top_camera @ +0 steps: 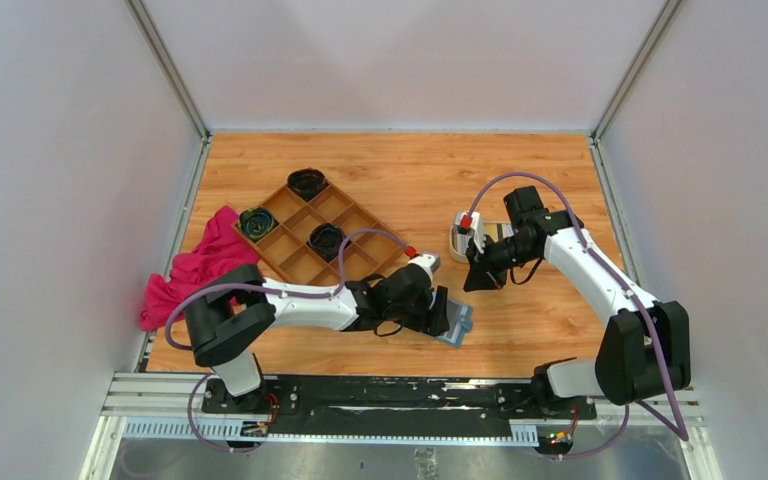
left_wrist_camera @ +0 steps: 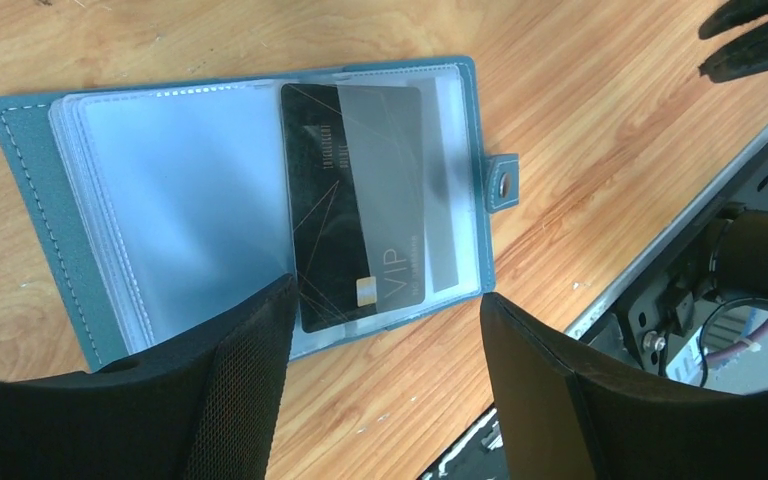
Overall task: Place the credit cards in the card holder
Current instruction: Insert the credit card into the card holder.
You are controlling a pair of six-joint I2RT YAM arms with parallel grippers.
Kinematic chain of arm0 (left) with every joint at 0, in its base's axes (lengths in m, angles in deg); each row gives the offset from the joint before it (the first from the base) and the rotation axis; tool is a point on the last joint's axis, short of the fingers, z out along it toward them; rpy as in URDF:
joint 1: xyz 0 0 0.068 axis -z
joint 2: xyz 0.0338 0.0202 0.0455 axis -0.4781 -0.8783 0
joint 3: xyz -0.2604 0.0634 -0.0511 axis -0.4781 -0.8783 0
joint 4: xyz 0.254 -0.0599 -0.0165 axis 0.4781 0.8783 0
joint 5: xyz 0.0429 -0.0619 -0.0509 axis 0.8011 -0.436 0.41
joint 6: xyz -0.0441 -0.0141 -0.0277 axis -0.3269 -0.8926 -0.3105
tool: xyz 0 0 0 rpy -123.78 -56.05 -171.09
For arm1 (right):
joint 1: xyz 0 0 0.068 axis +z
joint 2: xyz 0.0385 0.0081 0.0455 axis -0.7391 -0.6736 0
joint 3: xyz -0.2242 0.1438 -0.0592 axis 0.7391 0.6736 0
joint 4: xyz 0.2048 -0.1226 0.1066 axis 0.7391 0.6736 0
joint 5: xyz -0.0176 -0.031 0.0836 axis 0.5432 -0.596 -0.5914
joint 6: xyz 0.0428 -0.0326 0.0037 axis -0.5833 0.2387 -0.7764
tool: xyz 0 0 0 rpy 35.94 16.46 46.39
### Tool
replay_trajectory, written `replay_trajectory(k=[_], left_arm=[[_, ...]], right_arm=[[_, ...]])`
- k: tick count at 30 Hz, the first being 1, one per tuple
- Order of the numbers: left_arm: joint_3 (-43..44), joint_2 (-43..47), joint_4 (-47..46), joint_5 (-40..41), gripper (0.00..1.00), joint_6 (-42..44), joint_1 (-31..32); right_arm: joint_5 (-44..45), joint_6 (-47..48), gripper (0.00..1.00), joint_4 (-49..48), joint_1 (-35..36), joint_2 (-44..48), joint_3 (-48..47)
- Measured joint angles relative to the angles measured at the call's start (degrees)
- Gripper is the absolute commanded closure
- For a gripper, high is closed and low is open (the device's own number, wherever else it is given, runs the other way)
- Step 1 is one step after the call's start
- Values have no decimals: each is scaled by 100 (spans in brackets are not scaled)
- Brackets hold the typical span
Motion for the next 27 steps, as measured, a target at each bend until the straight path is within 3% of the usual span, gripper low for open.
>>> replay_trajectory(k=[15, 27], left_arm=[[-662, 286, -739, -426, 17, -761, -205], [-894, 450, -1034, -437, 16, -933, -291]], right_arm=[[-2, 39, 91, -7, 0, 4, 42], [-2, 42, 91, -9, 0, 31, 44]])
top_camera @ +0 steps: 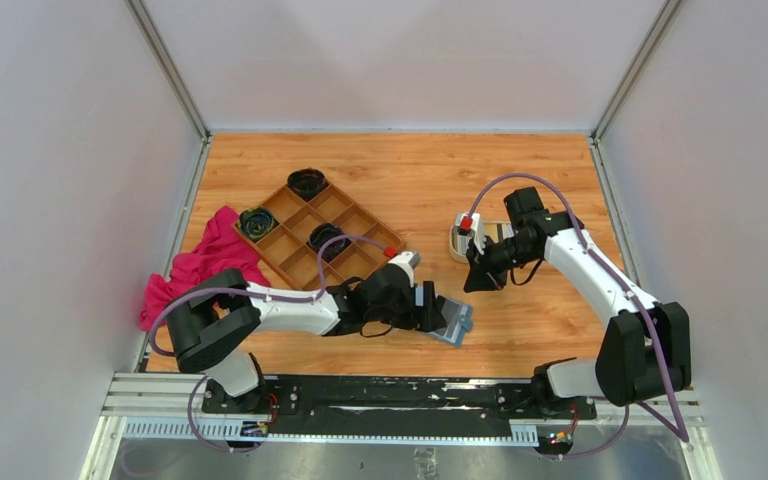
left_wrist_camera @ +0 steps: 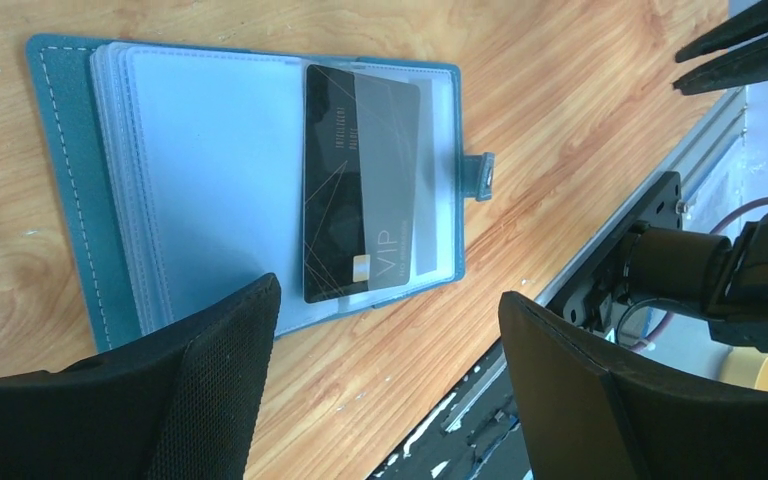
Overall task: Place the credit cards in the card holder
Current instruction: Insert the credit card into the card holder.
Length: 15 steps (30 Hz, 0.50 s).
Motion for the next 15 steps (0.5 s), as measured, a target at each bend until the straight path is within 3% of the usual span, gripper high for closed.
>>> replay_trajectory(k=[15], left_arm=[[-35, 223, -35, 13, 18, 98, 0]], right_arm=[[-256, -57, 91, -31, -2, -131, 44]])
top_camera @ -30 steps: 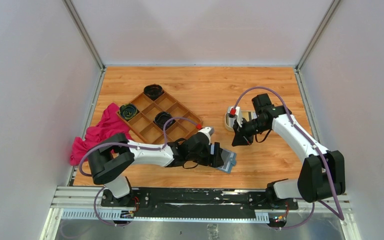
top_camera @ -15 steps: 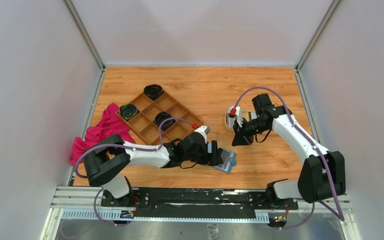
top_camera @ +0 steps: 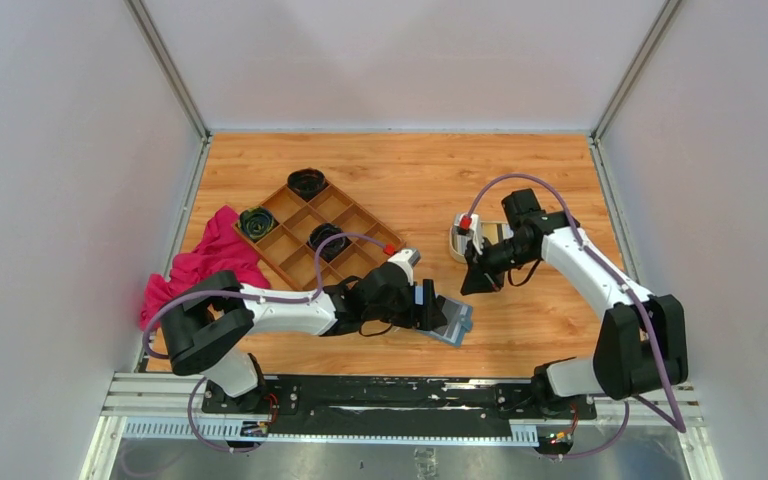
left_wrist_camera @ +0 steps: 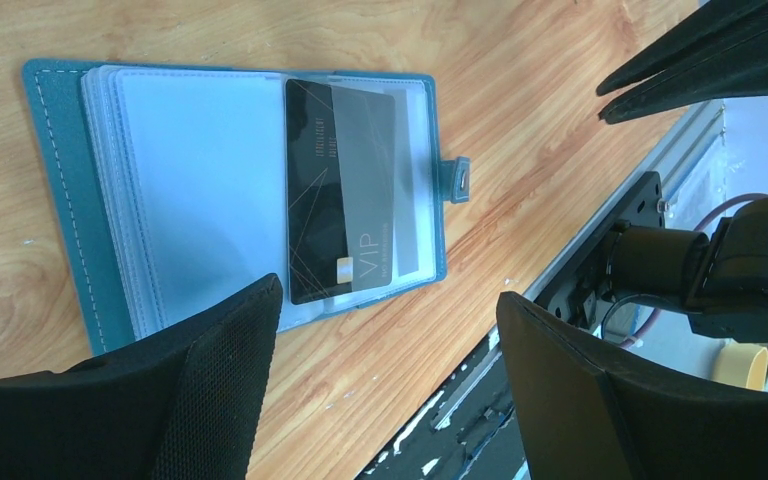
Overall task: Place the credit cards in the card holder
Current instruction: Insert the credit card into the card holder.
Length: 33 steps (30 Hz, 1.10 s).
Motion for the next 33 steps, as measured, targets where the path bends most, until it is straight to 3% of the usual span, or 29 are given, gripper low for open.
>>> replay_trajectory(k=[4, 13, 24, 33], left_arm=[[0, 0, -2, -2, 18, 0, 0], [-2, 0, -9, -7, 18, -7, -15], [-2, -2, -17, -9, 21, -2, -15], [-151, 0, -103, 52, 39, 44, -31]], right_arm=[[-79, -264, 94, -131, 0, -184, 52], [-293, -1862, 100, -1117, 76, -809, 245], [-79, -3257, 100, -1943, 920, -1722, 190], [402, -3532, 100, -2098, 1517, -2135, -37]])
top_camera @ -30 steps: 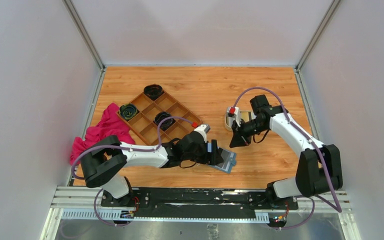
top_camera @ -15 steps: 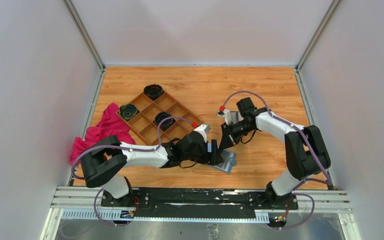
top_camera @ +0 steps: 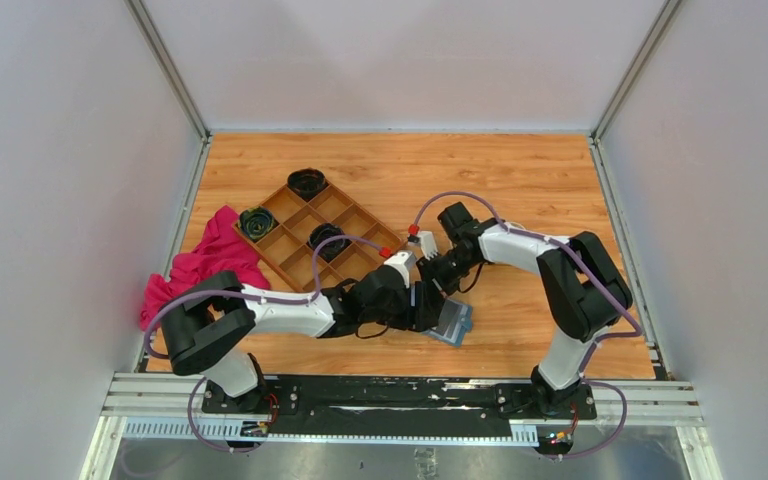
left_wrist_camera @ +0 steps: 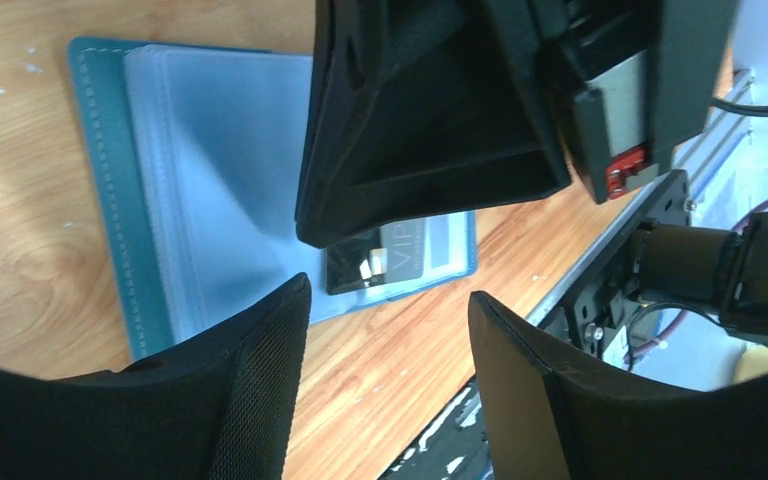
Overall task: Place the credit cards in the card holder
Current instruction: Insert the credit card into the card holder.
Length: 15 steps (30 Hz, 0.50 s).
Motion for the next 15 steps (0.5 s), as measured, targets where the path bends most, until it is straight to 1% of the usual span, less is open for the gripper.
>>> replay_trajectory(k=[6, 15], left_arm=[[-199, -33, -7, 153, 44, 31, -136], [-214, -122, -50, 236, 44, 83, -190]], right_arm=[[319, -28, 100, -74, 168, -177, -120], [765, -2, 100, -44, 337, -199, -129]])
